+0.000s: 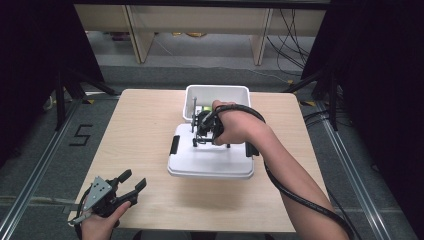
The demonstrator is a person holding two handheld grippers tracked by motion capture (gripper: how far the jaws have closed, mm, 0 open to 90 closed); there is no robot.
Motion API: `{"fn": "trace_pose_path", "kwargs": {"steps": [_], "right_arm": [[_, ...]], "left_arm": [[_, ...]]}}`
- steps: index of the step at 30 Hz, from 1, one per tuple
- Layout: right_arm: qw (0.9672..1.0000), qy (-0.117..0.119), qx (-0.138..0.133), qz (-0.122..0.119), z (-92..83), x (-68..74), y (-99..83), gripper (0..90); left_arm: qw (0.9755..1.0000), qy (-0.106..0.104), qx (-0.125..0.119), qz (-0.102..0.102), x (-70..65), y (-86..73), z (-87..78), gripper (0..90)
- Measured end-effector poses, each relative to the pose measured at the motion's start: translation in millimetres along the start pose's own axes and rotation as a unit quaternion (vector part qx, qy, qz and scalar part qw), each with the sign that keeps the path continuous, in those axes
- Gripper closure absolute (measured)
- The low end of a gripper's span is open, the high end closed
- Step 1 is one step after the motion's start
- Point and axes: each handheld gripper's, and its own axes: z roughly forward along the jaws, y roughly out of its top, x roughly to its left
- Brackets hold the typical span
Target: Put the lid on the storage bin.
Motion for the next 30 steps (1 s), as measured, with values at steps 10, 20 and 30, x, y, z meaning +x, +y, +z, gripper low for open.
{"fn": "trace_pose_path", "kwargs": {"steps": [10,20,30], "right_arm": [[0.9999,-0.014,-0.002,-0.003,-10.3,-5.3,-1.4,85.2],[0.9999,-0.016,-0.006,0.000,-12.7,-11.8,-3.1,85.2],[0.9996,-0.026,-0.008,0.006,-16.1,-19.8,-4.3,85.2]], "left_arm": [[1.0000,-0.003,-0.002,0.000,-0.2,-0.2,0.8,34.5],[1.0000,0.000,0.000,0.000,0.1,0.0,-0.1,34.5],[1.0000,-0.004,-0.007,0.000,1.2,-0.3,0.5,34.5]]}}
